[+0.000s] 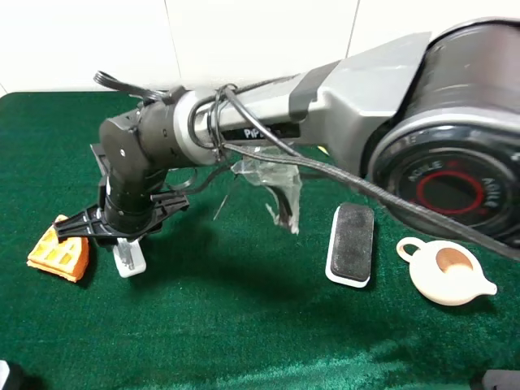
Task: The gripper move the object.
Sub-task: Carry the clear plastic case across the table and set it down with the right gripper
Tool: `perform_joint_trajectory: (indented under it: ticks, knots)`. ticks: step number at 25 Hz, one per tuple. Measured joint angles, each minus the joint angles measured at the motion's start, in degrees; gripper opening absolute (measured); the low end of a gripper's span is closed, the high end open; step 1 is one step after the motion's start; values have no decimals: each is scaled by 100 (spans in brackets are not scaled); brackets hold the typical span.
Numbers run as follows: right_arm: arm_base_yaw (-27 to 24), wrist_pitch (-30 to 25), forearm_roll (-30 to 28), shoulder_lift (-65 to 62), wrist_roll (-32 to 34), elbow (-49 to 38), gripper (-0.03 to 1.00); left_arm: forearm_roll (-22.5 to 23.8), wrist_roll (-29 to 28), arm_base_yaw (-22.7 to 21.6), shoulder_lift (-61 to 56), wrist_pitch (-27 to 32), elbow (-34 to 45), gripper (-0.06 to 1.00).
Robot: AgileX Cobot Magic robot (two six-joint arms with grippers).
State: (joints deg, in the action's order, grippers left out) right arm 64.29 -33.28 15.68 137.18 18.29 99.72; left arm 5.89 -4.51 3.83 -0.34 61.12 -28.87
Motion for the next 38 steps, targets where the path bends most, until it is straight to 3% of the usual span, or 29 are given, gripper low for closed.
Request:
perform_joint_trajectory:
  ticks: [9, 24, 29, 38]
  knots:
    - [0, -22, -851, 35, 594, 0, 29, 0, 0, 0, 0, 0, 0, 98]
    - [0, -412, -915, 29, 767, 5, 30, 0, 0, 0, 0, 0, 0, 98]
    - [0, -636, -997, -26, 812, 17, 63, 0, 0, 0, 0, 0, 0, 98]
    - [0, -663, -1039, -225, 648, 19, 69, 0, 0, 0, 0, 0, 0, 98]
